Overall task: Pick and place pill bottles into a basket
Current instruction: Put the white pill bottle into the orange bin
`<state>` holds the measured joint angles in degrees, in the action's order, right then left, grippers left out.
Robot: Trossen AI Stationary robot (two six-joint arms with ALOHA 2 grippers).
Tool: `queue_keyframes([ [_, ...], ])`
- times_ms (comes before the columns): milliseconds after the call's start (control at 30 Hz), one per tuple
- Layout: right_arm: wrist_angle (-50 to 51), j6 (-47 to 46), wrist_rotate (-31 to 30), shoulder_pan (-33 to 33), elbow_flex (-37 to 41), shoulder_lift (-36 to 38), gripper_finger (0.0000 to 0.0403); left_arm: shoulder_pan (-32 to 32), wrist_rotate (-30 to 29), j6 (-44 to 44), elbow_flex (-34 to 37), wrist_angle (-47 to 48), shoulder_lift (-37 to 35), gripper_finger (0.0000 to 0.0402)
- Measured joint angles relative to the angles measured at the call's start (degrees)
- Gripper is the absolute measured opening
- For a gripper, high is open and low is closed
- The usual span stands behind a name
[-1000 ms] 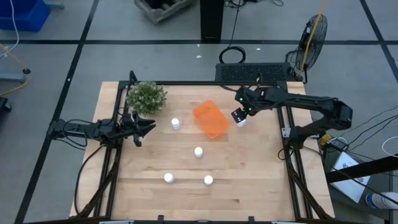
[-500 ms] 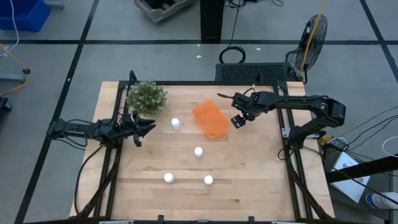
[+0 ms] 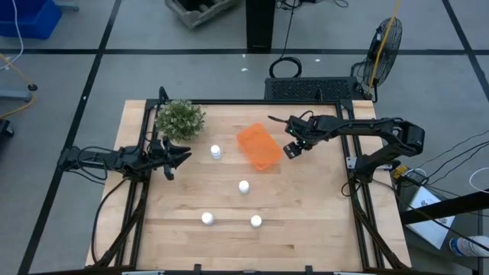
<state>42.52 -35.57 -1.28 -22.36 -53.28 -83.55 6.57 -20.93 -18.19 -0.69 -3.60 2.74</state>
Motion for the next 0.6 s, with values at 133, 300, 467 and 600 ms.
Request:
queue_keyframes([
  [133,-2.2,0.23,1.31,-0.07,0.0,0.0,0.0199,0.0,-0.02,0.02,0.0,0.16,0.0,0.0122],
  [300,-1.93,0.02,1.44,-0.07,0.0,0.04,0.0183,0.0,-0.02,0.0,0.0,0.2,0.0,0.0122],
  [467,-1.55,0.26,1.47,-0.05,-0.02,0.11,0.016,0.0,-0.02,0.0,0.0,0.28,0.0,0.0122],
  [600,-1.53,0.26,1.51,-0.02,0.0,0.5,0.0151,0.0,-0.02,-0.02,0.0,0.31,0.0,0.0122],
])
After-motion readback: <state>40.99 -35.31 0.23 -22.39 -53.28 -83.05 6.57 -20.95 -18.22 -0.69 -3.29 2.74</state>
